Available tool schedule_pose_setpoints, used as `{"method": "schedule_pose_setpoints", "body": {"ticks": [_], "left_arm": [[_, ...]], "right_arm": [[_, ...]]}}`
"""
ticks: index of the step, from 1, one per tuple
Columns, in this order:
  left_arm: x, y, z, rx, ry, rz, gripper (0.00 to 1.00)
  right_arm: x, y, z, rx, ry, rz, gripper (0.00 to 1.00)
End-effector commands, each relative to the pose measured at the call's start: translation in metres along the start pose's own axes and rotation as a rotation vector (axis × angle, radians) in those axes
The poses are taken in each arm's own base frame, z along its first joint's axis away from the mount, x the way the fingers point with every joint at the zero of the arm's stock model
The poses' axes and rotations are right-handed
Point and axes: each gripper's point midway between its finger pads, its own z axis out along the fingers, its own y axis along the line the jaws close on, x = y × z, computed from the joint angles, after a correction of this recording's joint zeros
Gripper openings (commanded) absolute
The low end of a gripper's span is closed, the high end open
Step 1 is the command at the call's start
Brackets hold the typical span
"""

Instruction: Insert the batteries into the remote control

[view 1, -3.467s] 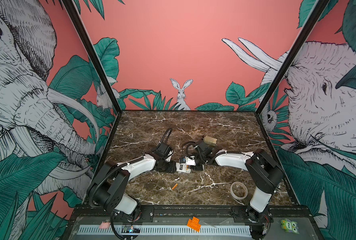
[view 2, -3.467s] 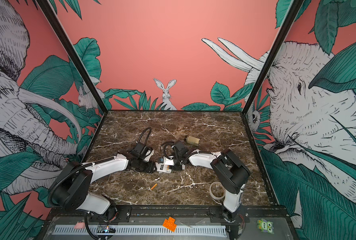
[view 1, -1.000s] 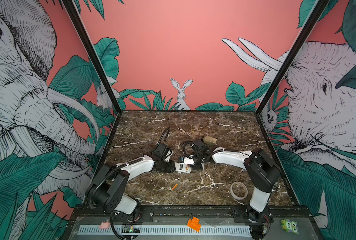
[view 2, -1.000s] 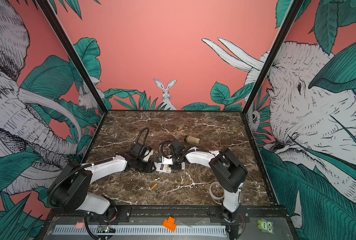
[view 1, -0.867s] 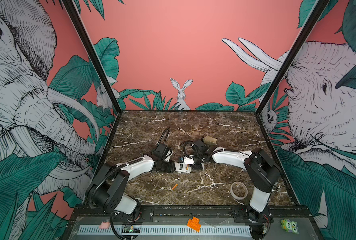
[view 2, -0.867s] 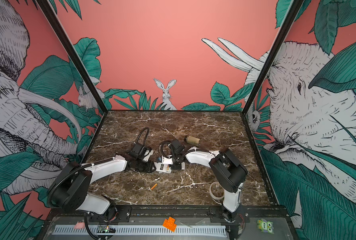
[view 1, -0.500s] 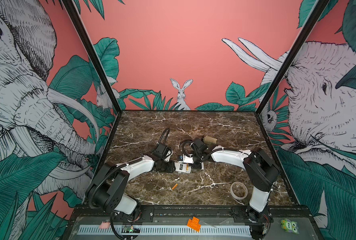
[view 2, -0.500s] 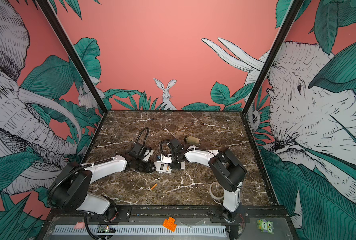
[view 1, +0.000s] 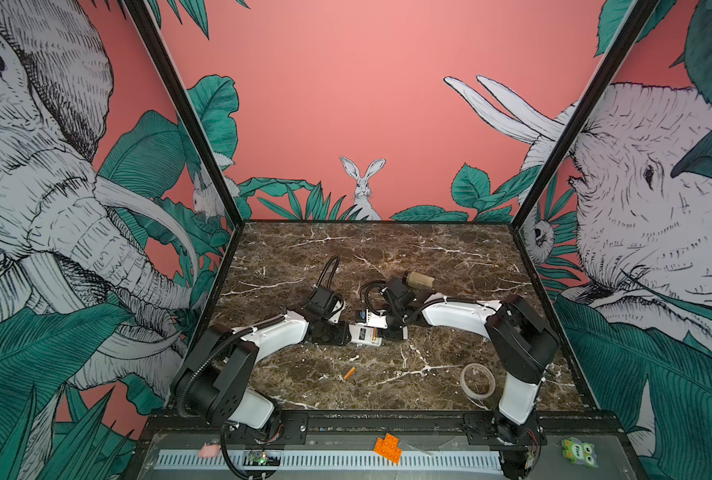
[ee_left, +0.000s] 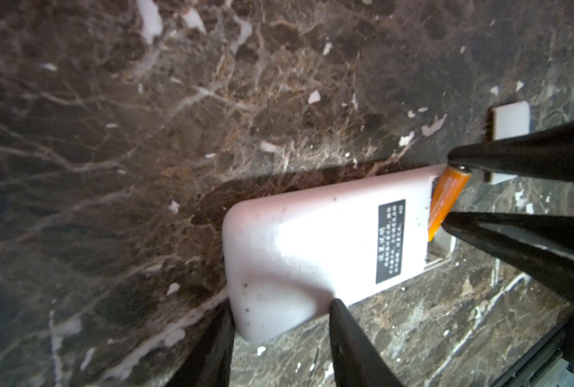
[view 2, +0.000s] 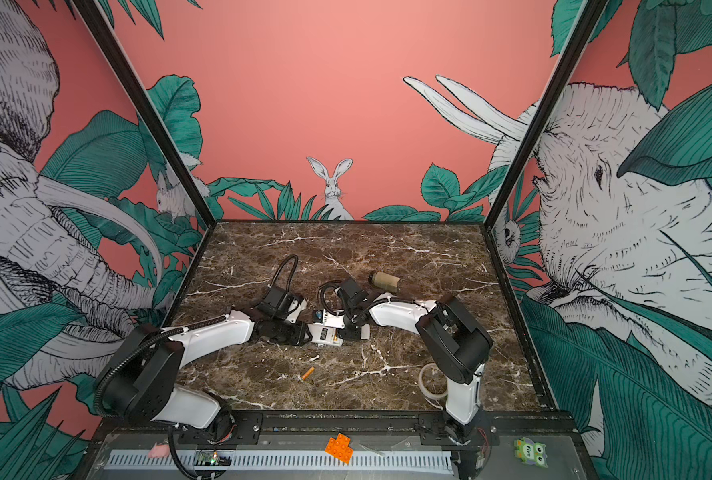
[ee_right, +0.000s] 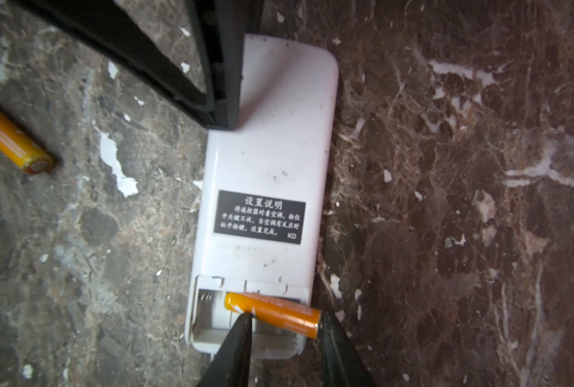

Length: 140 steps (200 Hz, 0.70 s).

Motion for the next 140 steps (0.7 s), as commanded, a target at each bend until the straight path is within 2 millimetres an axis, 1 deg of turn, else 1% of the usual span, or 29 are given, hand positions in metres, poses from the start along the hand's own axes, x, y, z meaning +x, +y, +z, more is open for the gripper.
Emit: {"method": "schedule_pose_setpoints", "body": {"ticks": [1,48,85,140], "left_arm": [[0.026,0.014,0.016,-0.036,0.076,-0.013,0.46],[0.029,0.015,0.016,-0.038,0.079,-0.016,0.46],[0.031,0.016,0.016,-0.041,0.087,-0.013,0.44],[0.034,0.018,0.018,-0.047,0.098,-0.015,0.43]], "right_arm": [[0.018,0.019,0.015,-0.042,0.054,-0.014,0.36],[0.017,0.019,0.012,-0.015,0.043,-0.037,0.39],[0.021,0.024,0.019,-0.002,0.070,-0.090,0.39],[0.026,0.026,0.023,0.007,0.101,-0.067,0.40]]}}
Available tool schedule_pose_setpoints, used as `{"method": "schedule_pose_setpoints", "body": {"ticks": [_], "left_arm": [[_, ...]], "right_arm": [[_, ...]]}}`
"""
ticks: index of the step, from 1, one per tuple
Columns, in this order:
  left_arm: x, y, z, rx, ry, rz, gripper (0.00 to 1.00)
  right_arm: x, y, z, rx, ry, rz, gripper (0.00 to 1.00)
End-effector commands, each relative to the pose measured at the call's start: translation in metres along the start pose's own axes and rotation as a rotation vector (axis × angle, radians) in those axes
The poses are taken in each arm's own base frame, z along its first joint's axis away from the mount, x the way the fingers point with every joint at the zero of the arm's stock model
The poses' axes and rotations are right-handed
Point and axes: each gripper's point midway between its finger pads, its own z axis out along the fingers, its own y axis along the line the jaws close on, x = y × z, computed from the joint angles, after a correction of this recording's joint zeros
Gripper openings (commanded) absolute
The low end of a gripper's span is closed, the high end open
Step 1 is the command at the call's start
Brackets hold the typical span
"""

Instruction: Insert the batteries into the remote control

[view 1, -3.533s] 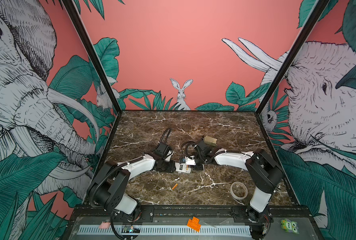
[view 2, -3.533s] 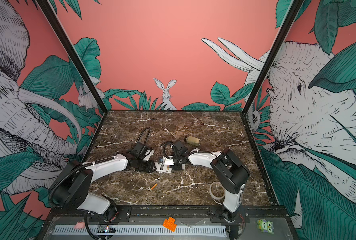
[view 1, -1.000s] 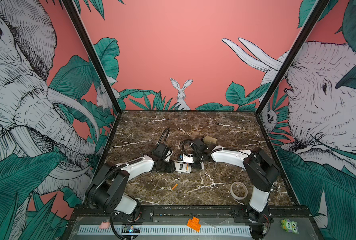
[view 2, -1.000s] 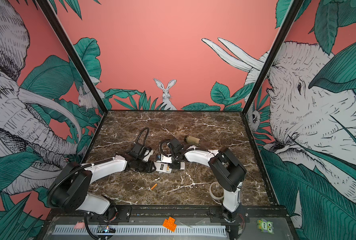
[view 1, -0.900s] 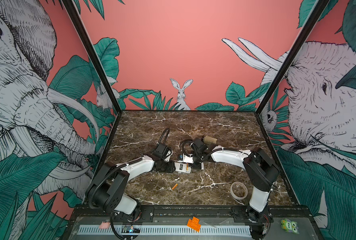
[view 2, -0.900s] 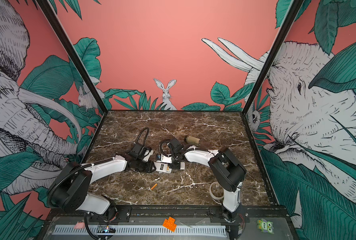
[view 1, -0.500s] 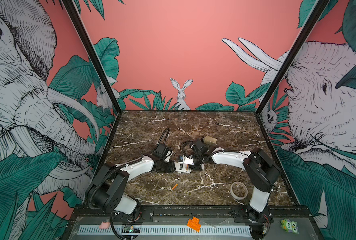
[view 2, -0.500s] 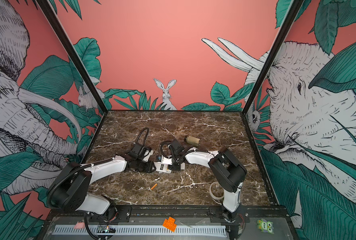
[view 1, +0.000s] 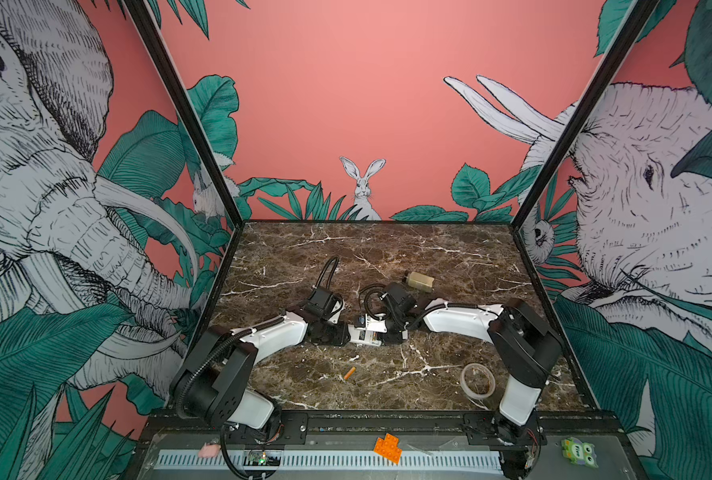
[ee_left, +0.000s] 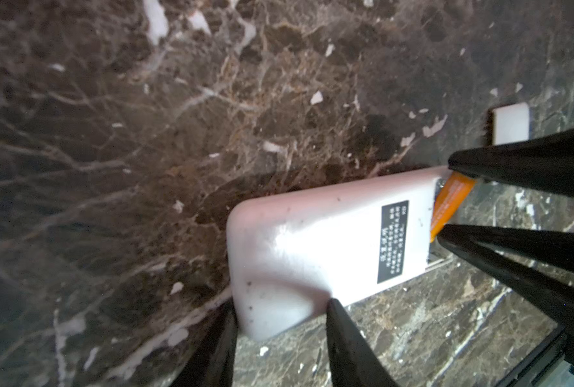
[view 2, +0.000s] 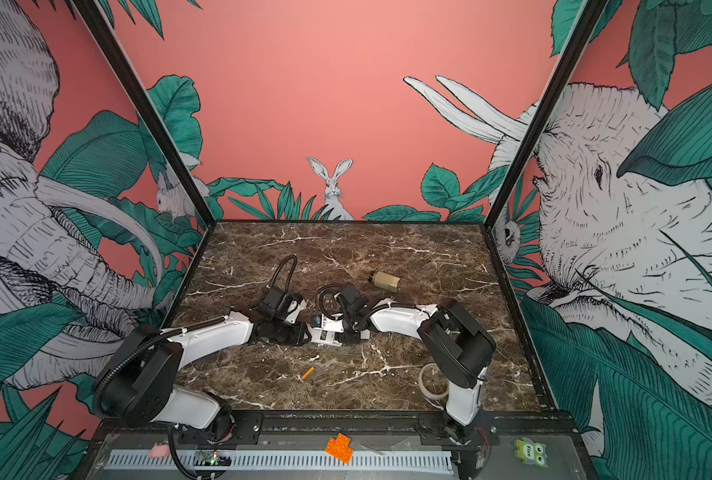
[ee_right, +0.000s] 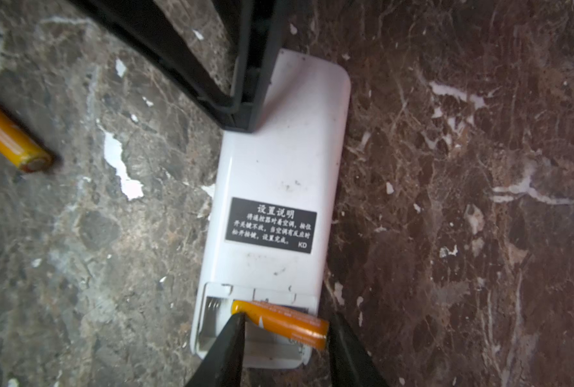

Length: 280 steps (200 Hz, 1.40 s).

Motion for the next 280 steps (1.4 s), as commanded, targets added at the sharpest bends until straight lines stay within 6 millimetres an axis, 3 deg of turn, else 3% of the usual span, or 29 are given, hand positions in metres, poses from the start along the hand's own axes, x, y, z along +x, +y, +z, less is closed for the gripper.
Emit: {"method": "schedule_pose_setpoints", "body": {"ticks": [1,126,188,280], "left_arm": [[0.033,0.017,0.017,-0.049,0.107,-0.015,0.43],[0.037,0.021,0.018,-0.064,0.119,-0.027,0.41],[0.037,0.019,0.016,-0.059,0.115,-0.025,0.40],[0.035,0.018,0.015,-0.058,0.107,-0.023,0.39]], "right_arm": [[0.028,0.025,0.020,-0.048,0.105,-0.006,0.40],[0.022,0.022,0.009,0.003,0.063,0.042,0.44],[0.016,0.020,0.003,0.012,0.041,0.047,0.37],[0.007,0.011,-0.014,0.049,-0.007,0.070,0.37]]}}
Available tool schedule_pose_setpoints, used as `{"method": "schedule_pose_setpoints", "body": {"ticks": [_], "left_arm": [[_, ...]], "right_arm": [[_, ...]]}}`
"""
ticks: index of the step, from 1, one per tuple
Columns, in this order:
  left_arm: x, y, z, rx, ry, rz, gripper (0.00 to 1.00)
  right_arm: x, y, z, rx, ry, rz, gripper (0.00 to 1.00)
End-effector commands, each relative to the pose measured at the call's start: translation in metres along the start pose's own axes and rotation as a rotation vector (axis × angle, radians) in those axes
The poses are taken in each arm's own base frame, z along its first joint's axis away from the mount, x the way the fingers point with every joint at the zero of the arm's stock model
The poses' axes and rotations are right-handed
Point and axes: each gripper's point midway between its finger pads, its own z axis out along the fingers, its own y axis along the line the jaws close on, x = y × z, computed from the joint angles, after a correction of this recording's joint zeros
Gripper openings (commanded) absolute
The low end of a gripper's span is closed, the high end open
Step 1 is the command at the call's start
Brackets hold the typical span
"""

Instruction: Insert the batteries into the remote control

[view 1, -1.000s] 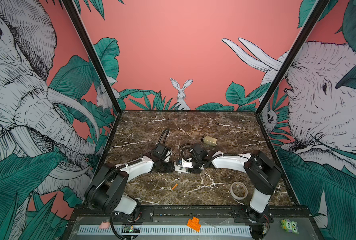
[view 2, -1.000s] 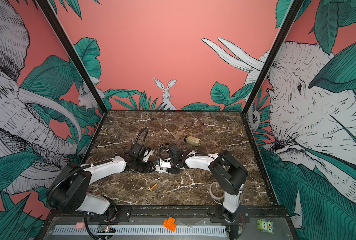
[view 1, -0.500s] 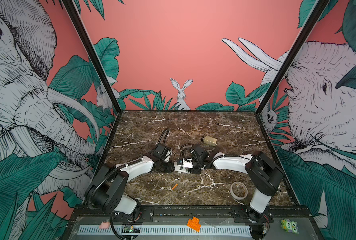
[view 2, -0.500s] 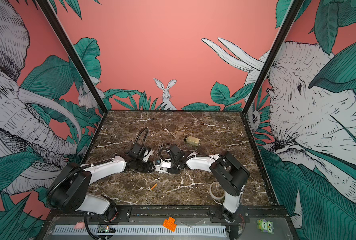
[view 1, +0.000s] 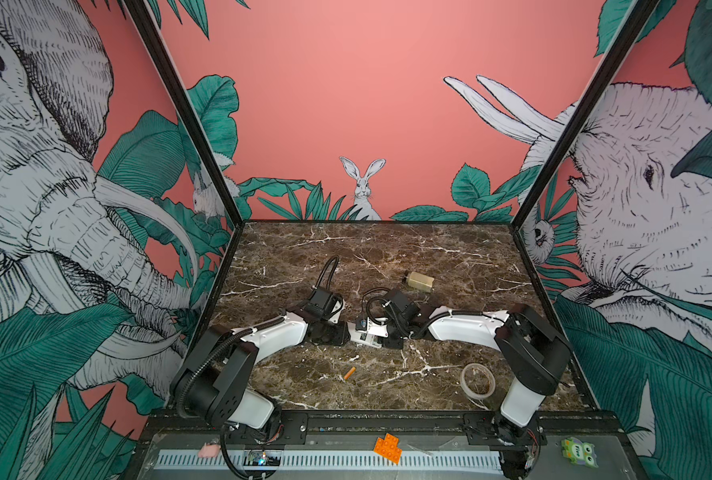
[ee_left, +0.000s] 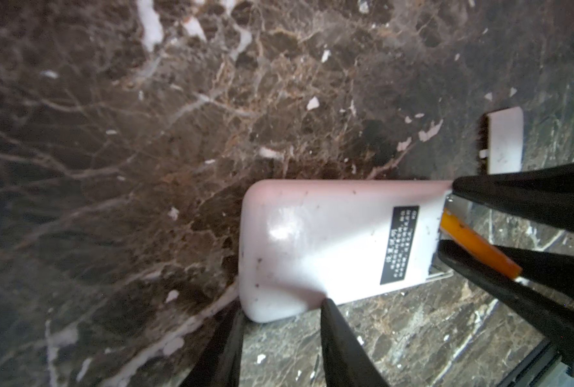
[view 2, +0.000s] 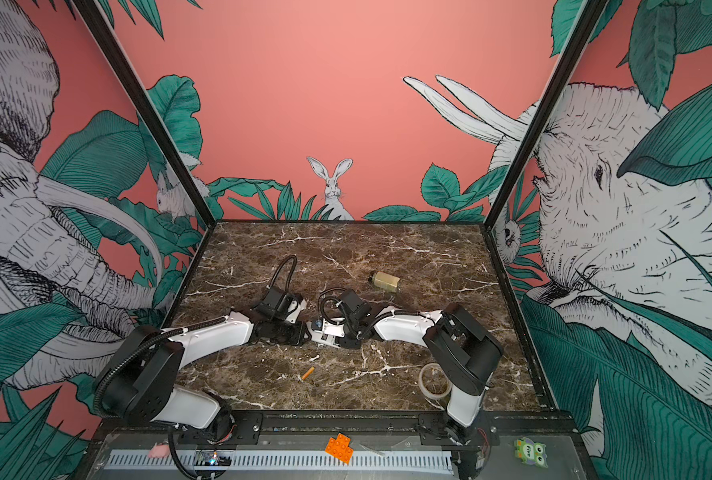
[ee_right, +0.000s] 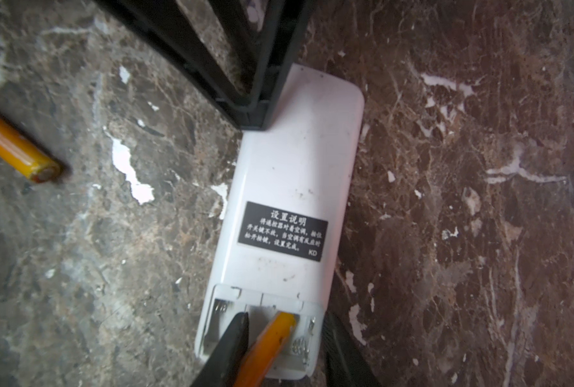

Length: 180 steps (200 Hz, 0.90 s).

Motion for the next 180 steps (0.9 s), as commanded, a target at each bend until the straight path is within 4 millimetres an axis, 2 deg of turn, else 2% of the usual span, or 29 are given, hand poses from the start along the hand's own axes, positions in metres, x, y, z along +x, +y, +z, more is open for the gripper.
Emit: {"method": "schedule_pose_setpoints", "body": {"ticks": [1,77,180], "left_arm": [[0.037,0.018,0.013,-0.061,0.118,-0.021,0.39],[0.038,0.019,0.014,-0.064,0.119,-0.023,0.38],[0.041,0.021,0.015,-0.065,0.121,-0.026,0.38]], "right_arm": [[0.006,0.002,-0.009,-0.003,0.013,0.016,0.37],[0.005,-0.001,-0.013,0.007,0.006,0.032,0.40],[0.005,-0.008,-0.018,0.020,-0.011,0.066,0.36]]}}
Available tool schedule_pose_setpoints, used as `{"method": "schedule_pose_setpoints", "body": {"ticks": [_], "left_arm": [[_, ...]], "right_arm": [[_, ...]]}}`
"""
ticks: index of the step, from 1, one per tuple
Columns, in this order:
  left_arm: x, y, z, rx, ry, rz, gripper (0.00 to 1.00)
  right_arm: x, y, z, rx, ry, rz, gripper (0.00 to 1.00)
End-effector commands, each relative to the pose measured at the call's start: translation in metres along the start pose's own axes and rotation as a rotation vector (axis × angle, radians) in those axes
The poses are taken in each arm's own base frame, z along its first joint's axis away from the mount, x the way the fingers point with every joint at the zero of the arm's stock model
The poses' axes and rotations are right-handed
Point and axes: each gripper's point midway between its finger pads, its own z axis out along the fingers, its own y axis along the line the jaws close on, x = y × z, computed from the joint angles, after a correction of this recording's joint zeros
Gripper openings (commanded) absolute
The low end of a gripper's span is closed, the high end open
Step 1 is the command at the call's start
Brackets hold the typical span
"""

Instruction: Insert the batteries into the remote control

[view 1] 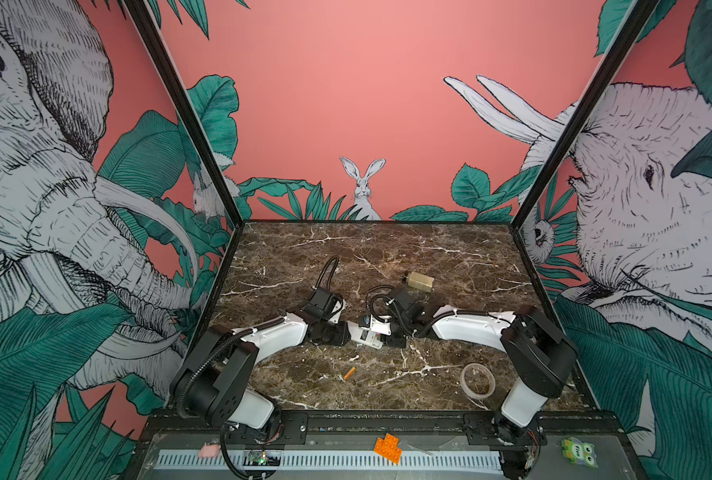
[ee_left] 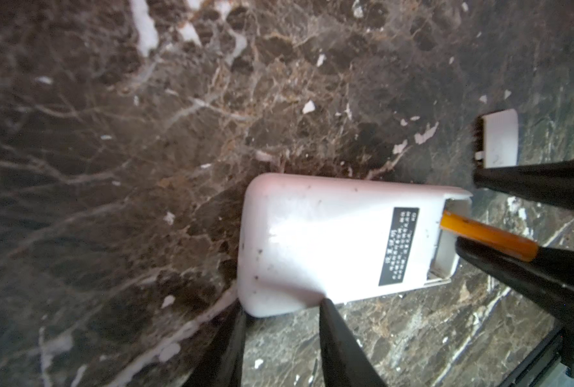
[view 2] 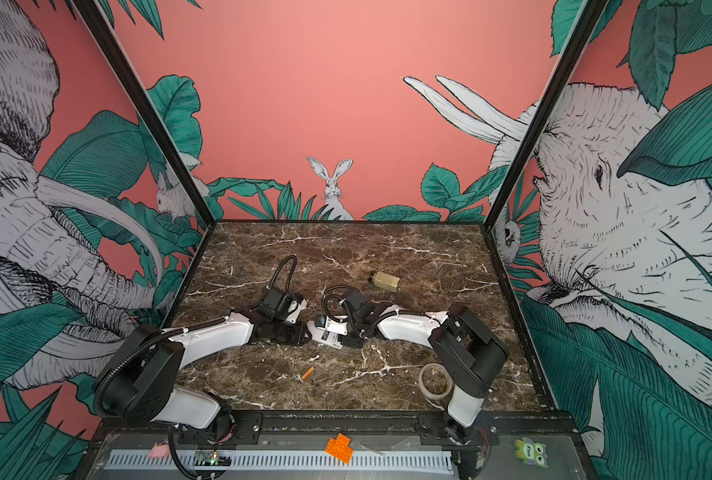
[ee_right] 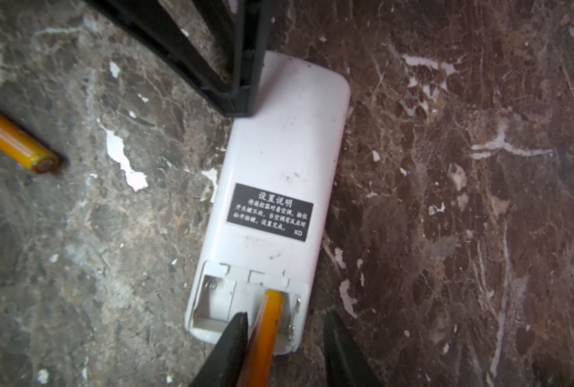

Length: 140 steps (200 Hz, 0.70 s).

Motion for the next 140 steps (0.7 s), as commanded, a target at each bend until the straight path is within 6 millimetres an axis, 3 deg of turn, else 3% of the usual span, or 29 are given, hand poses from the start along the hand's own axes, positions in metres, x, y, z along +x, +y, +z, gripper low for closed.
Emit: {"method": "schedule_pose_setpoints", "body": {"ticks": [1,140], "left_arm": [[0.0414,0.0211,0.0136,-0.070,0.130,-0.030,0.38],[0.0422,0.0210,0.0156,-0.065,0.130,-0.033,0.37]], "right_arm": [[-0.0012,-0.0032,-0.0087,0.010,-0.018,0.015,0.36],[-0.0024,-0.0098,-0.0097,0.014,-0.029,0.031,0.34]]}}
